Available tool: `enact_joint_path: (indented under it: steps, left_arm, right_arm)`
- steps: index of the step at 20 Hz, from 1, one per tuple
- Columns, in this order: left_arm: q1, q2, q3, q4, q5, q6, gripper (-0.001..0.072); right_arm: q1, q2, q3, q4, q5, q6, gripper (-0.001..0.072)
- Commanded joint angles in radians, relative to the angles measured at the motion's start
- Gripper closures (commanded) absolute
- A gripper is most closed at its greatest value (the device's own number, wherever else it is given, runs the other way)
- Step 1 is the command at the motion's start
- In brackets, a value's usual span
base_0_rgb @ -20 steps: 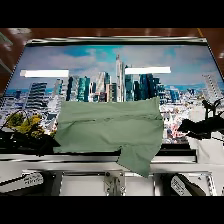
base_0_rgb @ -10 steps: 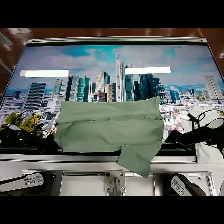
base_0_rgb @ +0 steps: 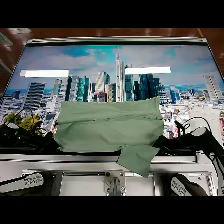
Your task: Fold the shirts.
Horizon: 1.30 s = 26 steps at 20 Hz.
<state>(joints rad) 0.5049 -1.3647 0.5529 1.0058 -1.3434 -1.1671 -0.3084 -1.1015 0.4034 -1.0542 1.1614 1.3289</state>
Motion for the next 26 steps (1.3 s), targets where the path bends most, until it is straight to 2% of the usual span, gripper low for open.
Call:
enact_joint_path:
  steps: [1, 4, 7, 9, 12, 15, 18, 22, 26]
  left_arm:
    - [0.000, 0.002, 0.002, -0.002, -0.003, 0.003, 0.0665]
    - [0.000, 0.009, 0.014, -0.002, -0.003, 0.003, 0.0666]
    - [0.000, 0.038, 0.083, -0.010, -0.004, 0.002, 0.0666]
    - [0.000, 0.055, 0.169, -0.069, -0.018, -0.004, 0.0666]
    - [-0.029, 0.053, 0.343, -0.158, -0.014, -0.061, 0.0667]
    - [-0.117, 0.010, 0.485, -0.158, 0.072, -0.122, 0.0666]
    - [-0.203, -0.108, 0.592, -0.158, 0.129, -0.176, 0.0666]
    - [-0.224, -0.267, 0.697, -0.158, 0.140, -0.242, 0.0666]
    - [-0.224, -0.362, 0.734, -0.153, 0.143, -0.271, 0.0666]
  right_arm:
    - [0.122, -0.056, -0.011, -0.053, -0.102, 0.094, 0.0138]
    - [0.156, -0.039, -0.001, -0.014, -0.120, 0.081, 0.0651]
    - [0.154, 0.031, 0.083, -0.011, -0.099, 0.050, 0.0650]
    - [0.154, 0.046, 0.182, -0.017, -0.096, 0.053, 0.0650]
    - [0.154, 0.028, 0.356, -0.047, -0.113, 0.085, 0.0651]
    - [0.156, -0.099, 0.516, -0.039, -0.134, 0.089, 0.0651]
    - [0.192, -0.293, 0.700, -0.027, -0.171, 0.087, 0.0651]
    - [0.232, -0.518, 0.916, -0.032, -0.193, 0.120, 0.0650]
    - [0.225, -0.634, 1.009, -0.050, -0.198, 0.127, 0.0650]
